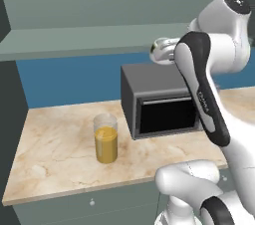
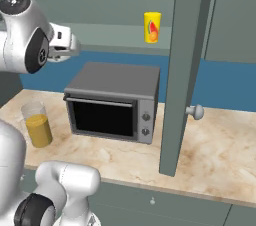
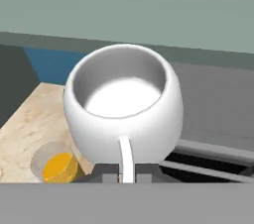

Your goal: There is a tray on the dining counter. Grab the cup, mug, and pitcher and place them on the tray. The pitcher may be placed next to the tray if it cannot fit the tray.

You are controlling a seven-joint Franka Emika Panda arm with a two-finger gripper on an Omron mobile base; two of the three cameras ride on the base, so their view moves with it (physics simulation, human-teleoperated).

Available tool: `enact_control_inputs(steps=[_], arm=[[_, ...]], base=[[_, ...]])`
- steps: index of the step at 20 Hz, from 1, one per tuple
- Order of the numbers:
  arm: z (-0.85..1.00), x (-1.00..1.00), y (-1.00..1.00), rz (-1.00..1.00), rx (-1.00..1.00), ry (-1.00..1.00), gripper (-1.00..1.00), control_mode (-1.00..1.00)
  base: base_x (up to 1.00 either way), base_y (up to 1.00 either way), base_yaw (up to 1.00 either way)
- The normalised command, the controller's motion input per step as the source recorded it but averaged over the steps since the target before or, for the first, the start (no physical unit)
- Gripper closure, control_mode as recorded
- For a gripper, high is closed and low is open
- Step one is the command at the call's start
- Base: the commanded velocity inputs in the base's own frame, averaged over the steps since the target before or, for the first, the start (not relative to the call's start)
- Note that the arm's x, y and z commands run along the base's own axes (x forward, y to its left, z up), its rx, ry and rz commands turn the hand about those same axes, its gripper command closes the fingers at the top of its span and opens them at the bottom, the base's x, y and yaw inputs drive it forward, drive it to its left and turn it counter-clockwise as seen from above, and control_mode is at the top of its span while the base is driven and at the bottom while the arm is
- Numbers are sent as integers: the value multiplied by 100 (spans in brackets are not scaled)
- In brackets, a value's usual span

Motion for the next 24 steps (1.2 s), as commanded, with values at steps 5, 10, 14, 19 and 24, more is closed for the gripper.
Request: enact_control_inputs(steps=[5, 10, 14, 19, 24], arm=[[-18, -98, -23, -11, 0, 0, 100, -100], [-47, -74, -25, -11, 0, 2, 100, -100], [-45, -41, -24, -7, 3, 0, 100, -100], [-39, -17, -20, -4, 9, 0, 100, -100], [-29, 0, -6, -3, 9, 0, 100, -100]], base=[[0, 0, 0], [0, 0, 0], [0, 0, 0], [0, 0, 0], [0, 0, 0]])
